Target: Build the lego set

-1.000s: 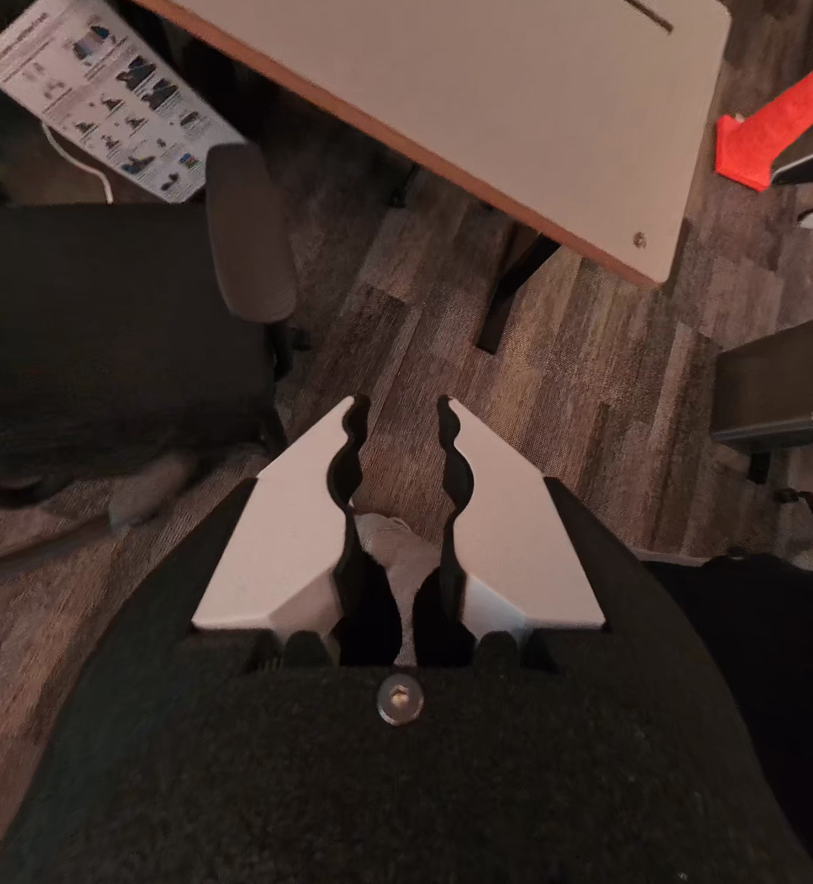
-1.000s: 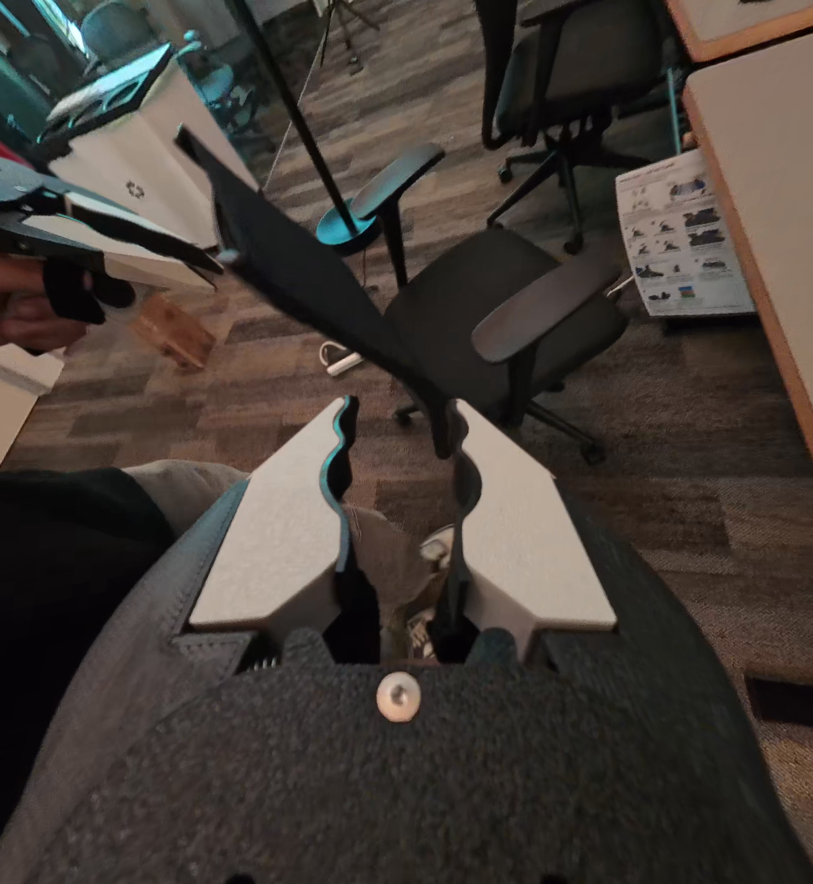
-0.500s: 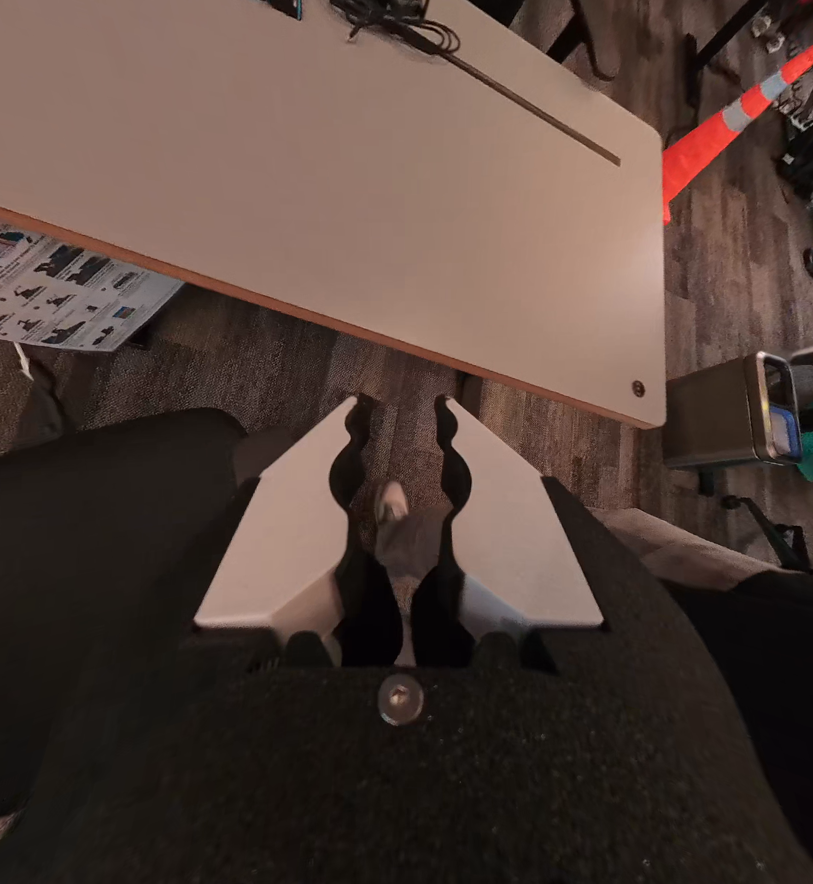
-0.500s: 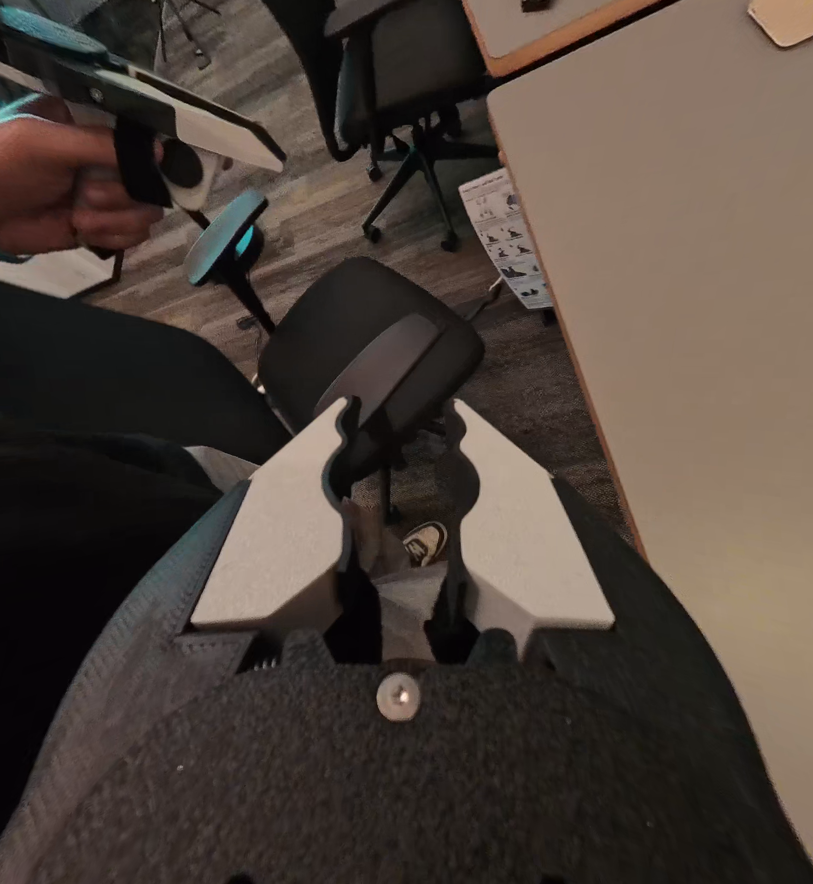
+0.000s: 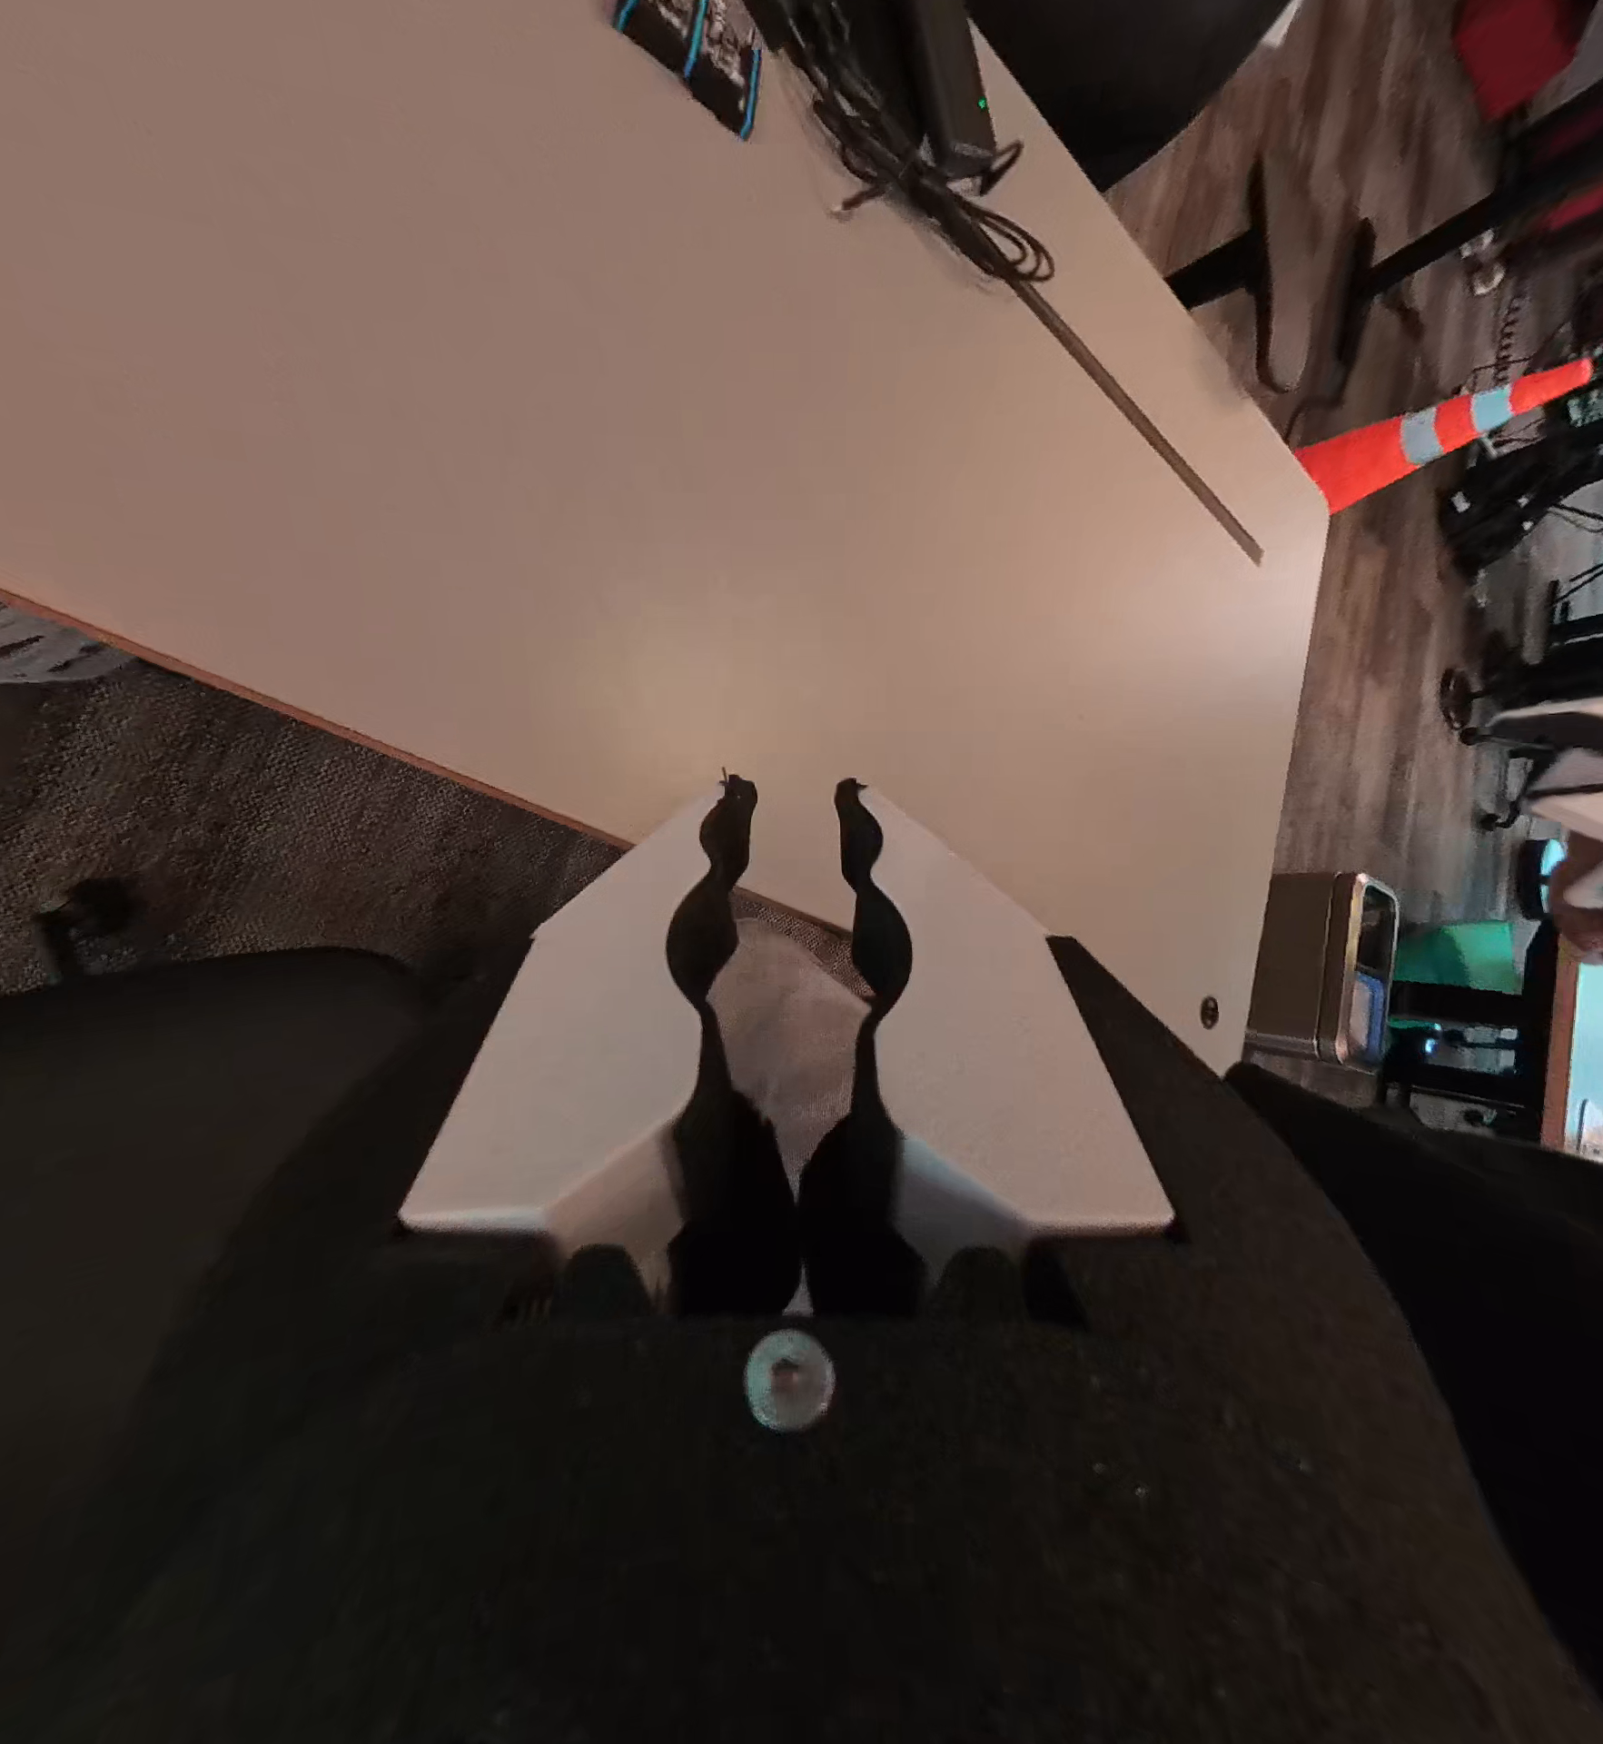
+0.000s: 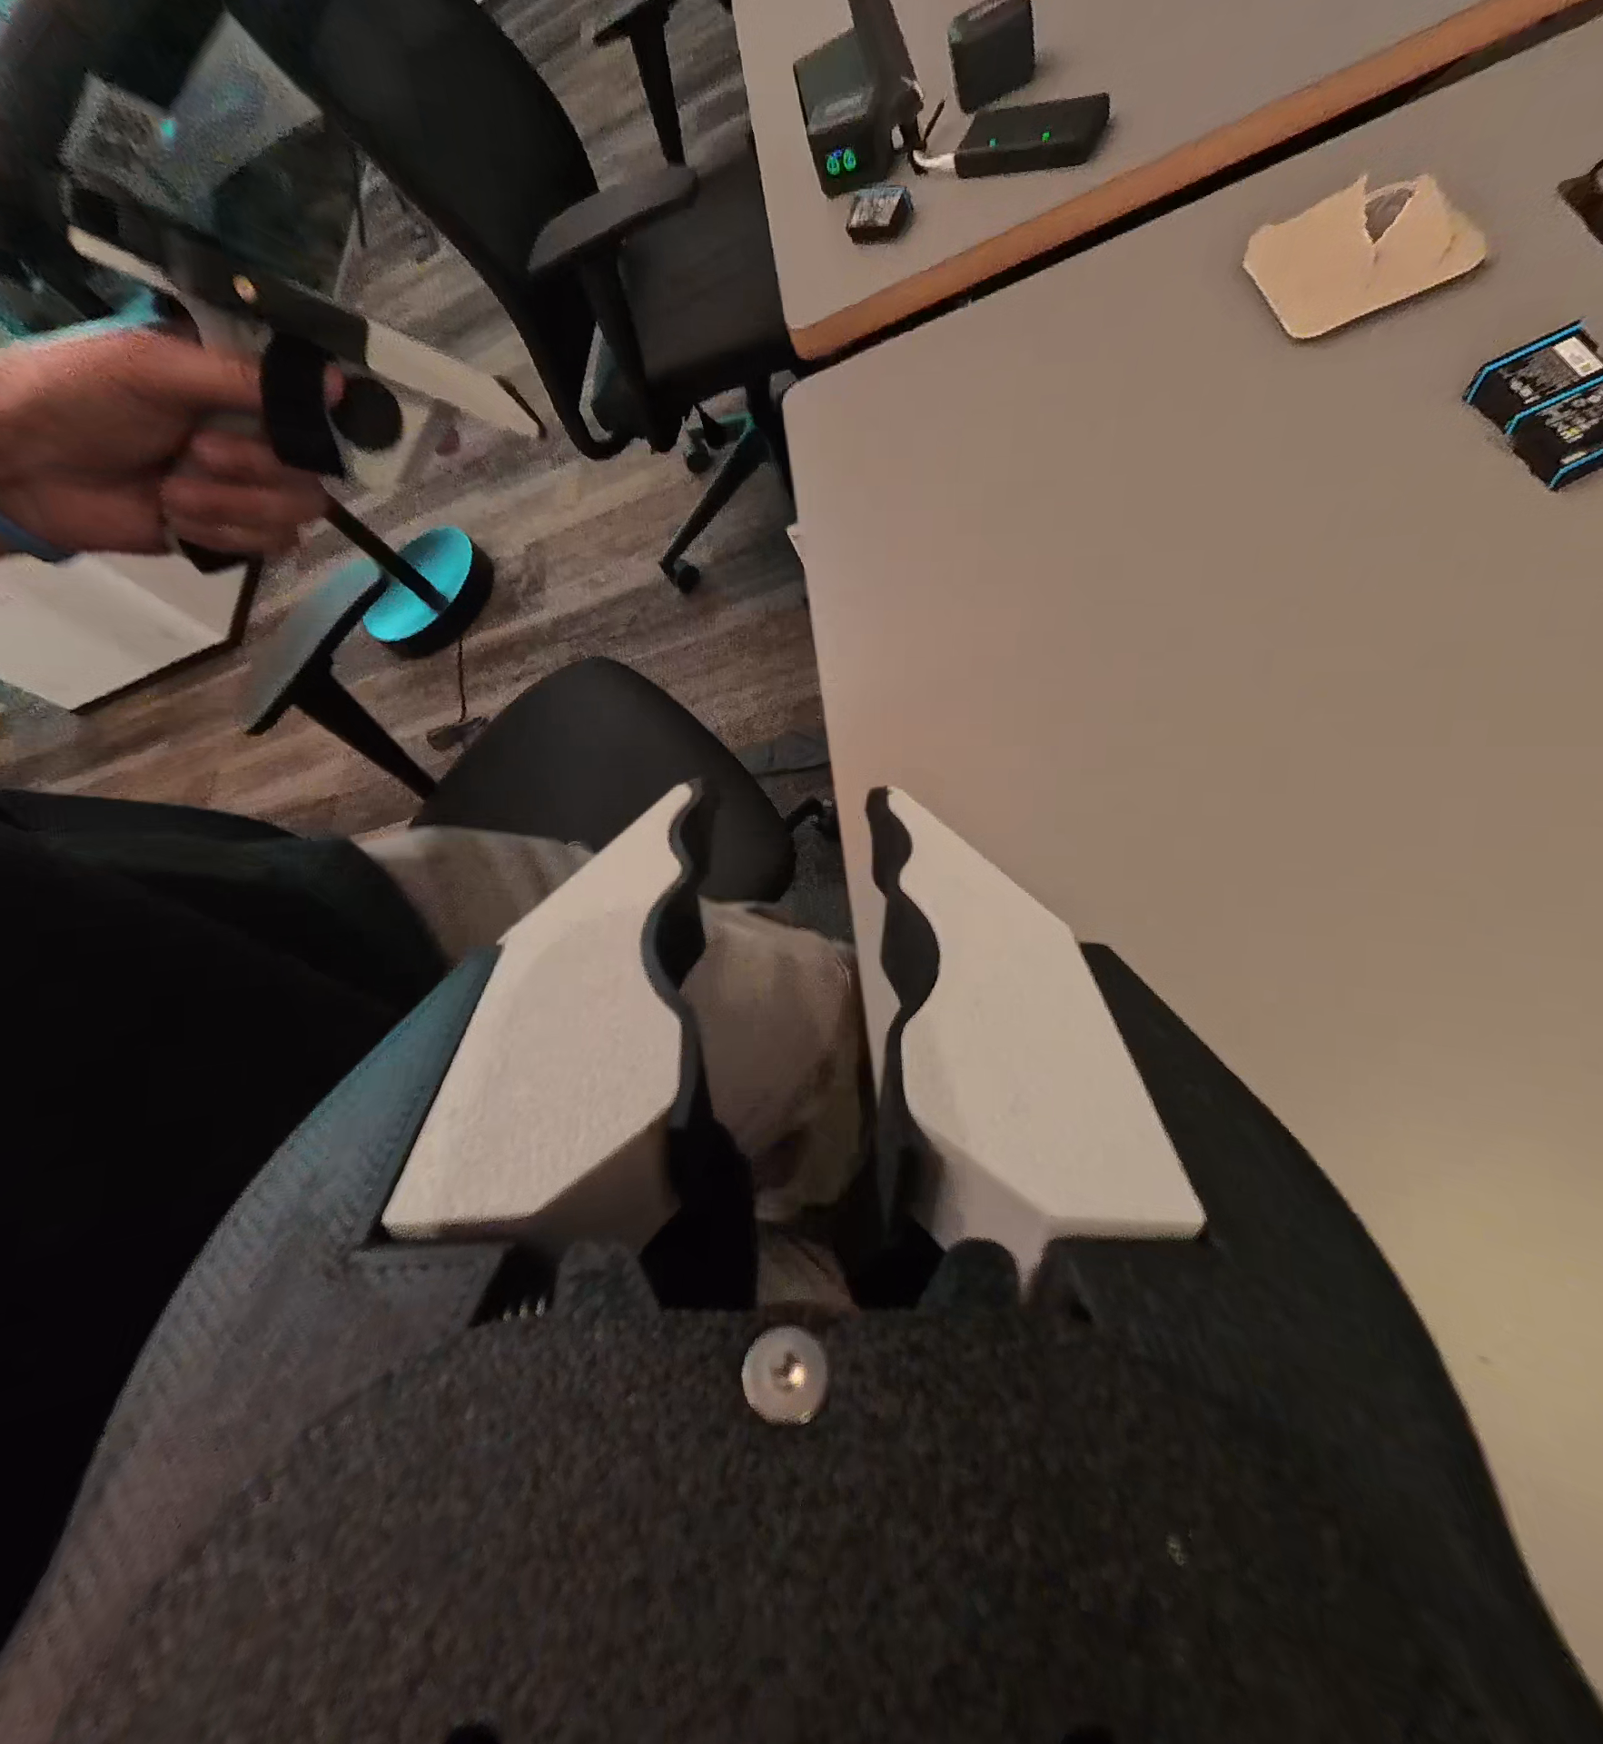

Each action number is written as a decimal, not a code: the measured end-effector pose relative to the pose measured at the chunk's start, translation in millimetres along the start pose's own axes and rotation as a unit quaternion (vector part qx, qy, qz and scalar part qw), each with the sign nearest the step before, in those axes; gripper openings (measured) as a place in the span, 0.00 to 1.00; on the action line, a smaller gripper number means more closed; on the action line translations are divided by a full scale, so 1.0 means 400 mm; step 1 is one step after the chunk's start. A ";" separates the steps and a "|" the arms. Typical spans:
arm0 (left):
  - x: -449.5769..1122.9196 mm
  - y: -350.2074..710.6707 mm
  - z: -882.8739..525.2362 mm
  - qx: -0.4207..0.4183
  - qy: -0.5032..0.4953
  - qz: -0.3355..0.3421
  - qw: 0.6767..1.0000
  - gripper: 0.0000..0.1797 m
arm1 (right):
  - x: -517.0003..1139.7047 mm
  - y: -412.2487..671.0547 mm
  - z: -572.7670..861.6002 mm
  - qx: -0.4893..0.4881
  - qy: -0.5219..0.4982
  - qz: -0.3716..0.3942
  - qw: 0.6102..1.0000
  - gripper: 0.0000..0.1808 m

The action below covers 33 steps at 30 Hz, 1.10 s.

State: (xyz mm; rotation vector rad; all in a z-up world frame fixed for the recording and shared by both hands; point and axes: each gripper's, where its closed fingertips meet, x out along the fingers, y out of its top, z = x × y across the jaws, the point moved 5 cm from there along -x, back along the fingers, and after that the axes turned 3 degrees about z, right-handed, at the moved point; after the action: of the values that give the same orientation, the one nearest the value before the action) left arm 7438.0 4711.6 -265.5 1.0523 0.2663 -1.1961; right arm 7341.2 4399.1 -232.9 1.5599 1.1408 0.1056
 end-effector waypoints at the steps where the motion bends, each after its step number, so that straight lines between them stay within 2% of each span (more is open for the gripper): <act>1: 0.009 0.026 -0.009 -0.004 0.001 -0.006 1.000 0.10 | 0.016 0.012 0.020 -0.003 0.002 -0.004 1.000 0.18; 7: 0.100 0.192 -0.112 -0.014 0.020 -0.048 0.999 0.09 | 0.157 0.089 0.137 0.019 0.023 0.013 0.999 0.18; 11: 0.226 0.348 -0.219 0.043 0.038 -0.088 0.994 0.11 | 0.326 0.154 0.231 -0.001 0.026 0.019 0.999 0.18; 16: 0.469 0.574 -0.392 0.168 0.041 -0.130 0.976 0.13 | 0.596 0.241 0.402 0.011 0.009 -0.019 1.000 0.18; 20: 0.698 0.759 -0.528 0.218 0.029 -0.141 0.965 0.17 | 0.812 0.346 0.589 0.055 0.002 -0.040 0.998 0.18; 27: 1.026 0.933 -0.640 0.227 -0.040 -0.142 0.963 0.17 | 1.185 0.490 0.897 0.026 0.008 -0.098 0.995 0.17; 33: 1.129 0.939 -0.659 0.228 -0.087 -0.161 0.956 0.16 | 1.378 0.434 0.965 -0.031 0.042 -0.185 0.981 0.15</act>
State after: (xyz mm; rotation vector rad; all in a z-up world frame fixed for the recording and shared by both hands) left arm 8027.4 4627.2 -510.2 1.3242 0.0192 -1.6876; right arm 7968.9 4528.5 -501.1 1.2743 1.4619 -0.0433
